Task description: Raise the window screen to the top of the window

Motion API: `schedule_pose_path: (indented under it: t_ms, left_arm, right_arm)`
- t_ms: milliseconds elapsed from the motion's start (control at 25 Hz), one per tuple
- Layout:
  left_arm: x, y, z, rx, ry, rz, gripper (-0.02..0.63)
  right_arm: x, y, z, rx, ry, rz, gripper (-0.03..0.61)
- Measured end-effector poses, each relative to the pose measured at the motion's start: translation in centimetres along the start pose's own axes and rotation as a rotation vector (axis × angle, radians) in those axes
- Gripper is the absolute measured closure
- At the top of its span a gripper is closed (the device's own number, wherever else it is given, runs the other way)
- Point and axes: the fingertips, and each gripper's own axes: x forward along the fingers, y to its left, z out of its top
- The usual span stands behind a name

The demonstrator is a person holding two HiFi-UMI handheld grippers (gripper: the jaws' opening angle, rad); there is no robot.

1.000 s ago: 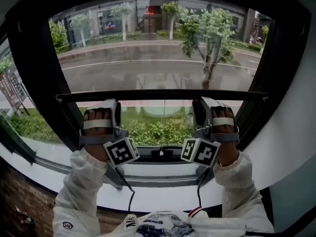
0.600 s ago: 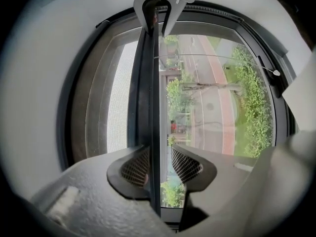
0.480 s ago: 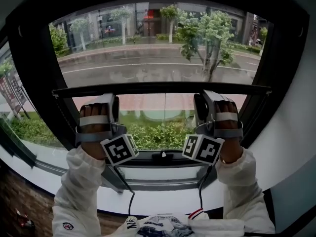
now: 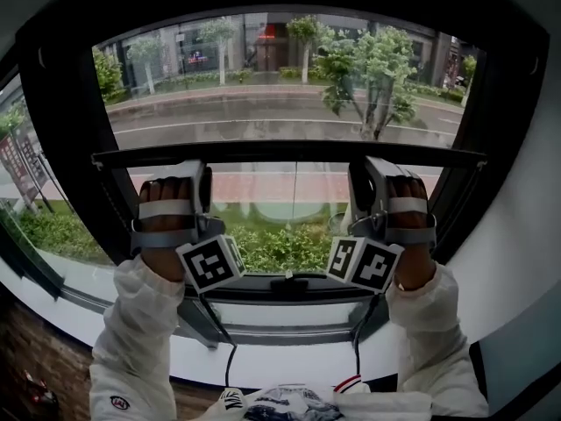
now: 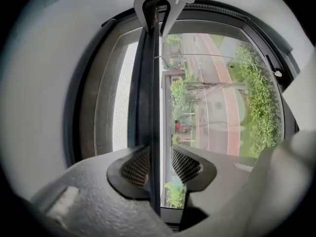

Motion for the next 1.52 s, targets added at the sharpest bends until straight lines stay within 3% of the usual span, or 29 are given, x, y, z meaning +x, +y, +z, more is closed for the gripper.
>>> schedule_pose_path:
  t_ms: [200,520,1520]
  left_arm:
    - [-0.1,1.2,-0.3,-0.008,0.004,0.041,0.472]
    - [2.2,9.1,0.5,-0.002,0.011,0.097,0.472]
    - [3.1,13.5,0.2,-0.016,0.000,0.210,0.472]
  right_arm:
    - [0.0,-1.1,0.5,0.010,-0.005,-0.047,0.469]
    - [3.0,-8.8,0.9,0.003,-0.009,-0.099,0.465]
    - [4.3,-12.8,2.1,0.009,-0.022,-0.231,0.465]
